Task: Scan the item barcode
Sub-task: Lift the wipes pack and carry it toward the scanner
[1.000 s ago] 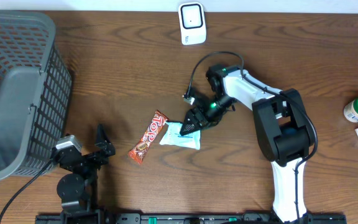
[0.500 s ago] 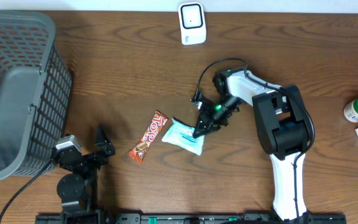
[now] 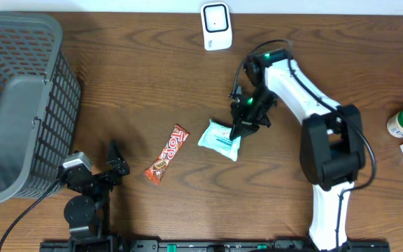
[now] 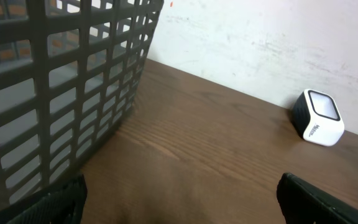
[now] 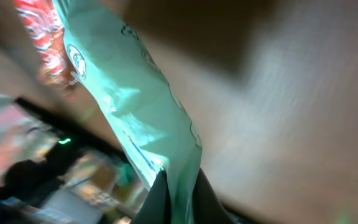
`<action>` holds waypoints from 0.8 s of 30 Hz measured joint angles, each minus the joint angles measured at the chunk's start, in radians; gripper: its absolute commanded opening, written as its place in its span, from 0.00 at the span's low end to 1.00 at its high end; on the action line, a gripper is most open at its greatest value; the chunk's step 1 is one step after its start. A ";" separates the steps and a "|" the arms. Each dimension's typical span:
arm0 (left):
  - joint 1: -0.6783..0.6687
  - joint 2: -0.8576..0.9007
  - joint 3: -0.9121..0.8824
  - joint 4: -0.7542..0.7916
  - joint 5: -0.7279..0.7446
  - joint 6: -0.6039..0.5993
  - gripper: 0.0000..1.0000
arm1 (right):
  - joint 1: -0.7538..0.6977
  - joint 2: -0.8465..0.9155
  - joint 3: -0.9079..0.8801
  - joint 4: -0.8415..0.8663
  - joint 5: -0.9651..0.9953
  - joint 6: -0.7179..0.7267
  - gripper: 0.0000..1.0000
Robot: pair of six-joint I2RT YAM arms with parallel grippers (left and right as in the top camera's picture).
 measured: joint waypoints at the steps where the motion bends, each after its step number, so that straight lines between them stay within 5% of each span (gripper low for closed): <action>1: 0.000 0.000 0.000 0.000 0.000 0.000 0.98 | 0.000 -0.018 0.006 -0.030 -0.014 0.052 0.01; 7: 0.000 0.000 0.000 0.000 0.000 0.000 0.98 | 0.000 -0.049 0.014 -0.258 -0.060 0.411 0.01; 24: 0.000 0.000 0.000 0.000 0.000 0.000 0.98 | -0.001 -0.049 0.012 -0.074 -0.418 1.210 0.01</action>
